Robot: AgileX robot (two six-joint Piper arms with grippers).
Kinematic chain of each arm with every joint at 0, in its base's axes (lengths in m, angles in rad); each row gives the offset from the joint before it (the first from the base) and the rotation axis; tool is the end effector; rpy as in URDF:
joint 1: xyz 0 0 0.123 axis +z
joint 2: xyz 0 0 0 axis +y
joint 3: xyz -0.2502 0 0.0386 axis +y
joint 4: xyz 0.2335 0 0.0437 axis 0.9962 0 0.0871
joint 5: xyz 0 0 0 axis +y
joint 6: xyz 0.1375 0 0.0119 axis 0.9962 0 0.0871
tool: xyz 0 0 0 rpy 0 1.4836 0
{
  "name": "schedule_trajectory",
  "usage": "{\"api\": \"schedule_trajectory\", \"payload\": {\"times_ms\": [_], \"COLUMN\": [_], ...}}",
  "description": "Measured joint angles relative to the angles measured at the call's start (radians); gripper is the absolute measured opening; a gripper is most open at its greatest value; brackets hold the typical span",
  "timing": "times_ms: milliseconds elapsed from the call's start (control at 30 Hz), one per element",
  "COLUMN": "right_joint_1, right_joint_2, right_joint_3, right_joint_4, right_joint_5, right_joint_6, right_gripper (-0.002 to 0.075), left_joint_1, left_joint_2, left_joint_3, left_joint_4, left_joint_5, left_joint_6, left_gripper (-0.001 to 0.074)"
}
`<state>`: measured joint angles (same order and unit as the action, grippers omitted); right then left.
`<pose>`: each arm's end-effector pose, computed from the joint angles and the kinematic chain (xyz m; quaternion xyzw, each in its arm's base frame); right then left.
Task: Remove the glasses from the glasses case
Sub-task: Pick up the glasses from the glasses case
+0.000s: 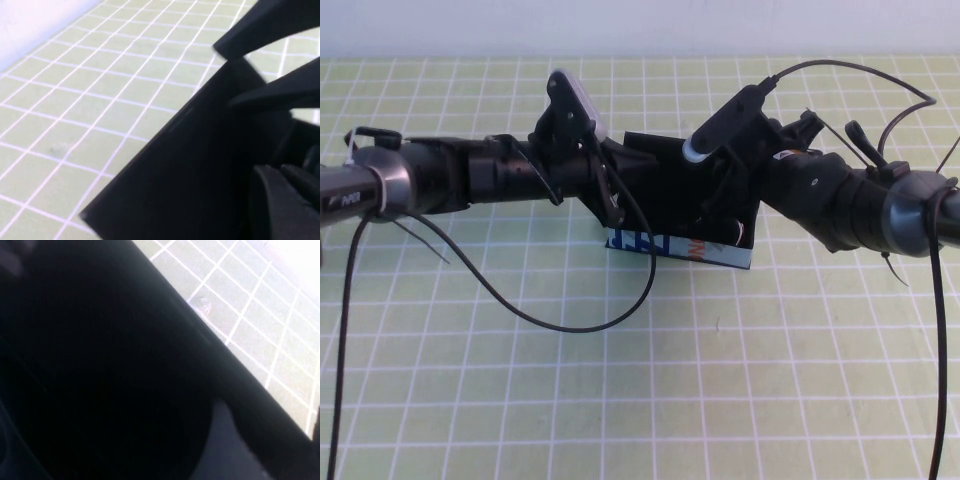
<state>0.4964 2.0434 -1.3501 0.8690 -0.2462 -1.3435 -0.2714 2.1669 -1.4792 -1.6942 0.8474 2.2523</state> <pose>0.4326 0.2052 0.1541 -0.3546 0.7654 -0.0773 0.5315 0.4186 -0.2231 0.1529 0.4896 0.6397 -0.2901 0.5166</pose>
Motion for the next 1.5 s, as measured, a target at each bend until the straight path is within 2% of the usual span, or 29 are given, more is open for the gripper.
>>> {"api": "schedule_trajectory", "payload": {"times_ms": [400,667,833,1067,1167,1300,1500], "right_joint_1": [0.0,0.0,-0.003,-0.013,-0.013,-0.021,-0.065], "right_joint_2": [-0.007,-0.12,-0.173,-0.16,-0.114,-0.03,0.106], "right_joint_3": [0.0,0.0,0.0,-0.049,-0.116,-0.228,-0.443], "right_joint_4": [0.0,0.021,-0.046,-0.312,-0.406,-0.463,-0.489], "right_joint_5": [0.089,0.407,0.582,0.685,0.709,0.75,0.947], "right_joint_6": [0.0,0.023,0.24,0.574,0.689,0.76,0.811], "right_gripper": [0.0344,0.0271,0.0216,0.0015,-0.0006,-0.0013,-0.0016], "left_joint_1": [0.0,0.0,0.0,0.0,0.0,0.0,0.0], "left_joint_2": [0.099,0.099,0.099,0.099,0.099,0.099,0.091], "left_joint_3": [-0.058,-0.063,-0.063,-0.063,-0.063,-0.063,-0.063], "left_joint_4": [0.002,0.002,0.002,0.021,0.062,0.112,0.231], "left_joint_5": [-0.046,-0.06,-0.061,-0.063,-0.049,-0.016,0.004], "left_joint_6": [-0.055,-0.083,-0.122,-0.216,-0.262,-0.331,-0.456], "left_gripper": [-0.0003,-0.0003,-0.0003,-0.0003,-0.0003,-0.0003,-0.0003]}}
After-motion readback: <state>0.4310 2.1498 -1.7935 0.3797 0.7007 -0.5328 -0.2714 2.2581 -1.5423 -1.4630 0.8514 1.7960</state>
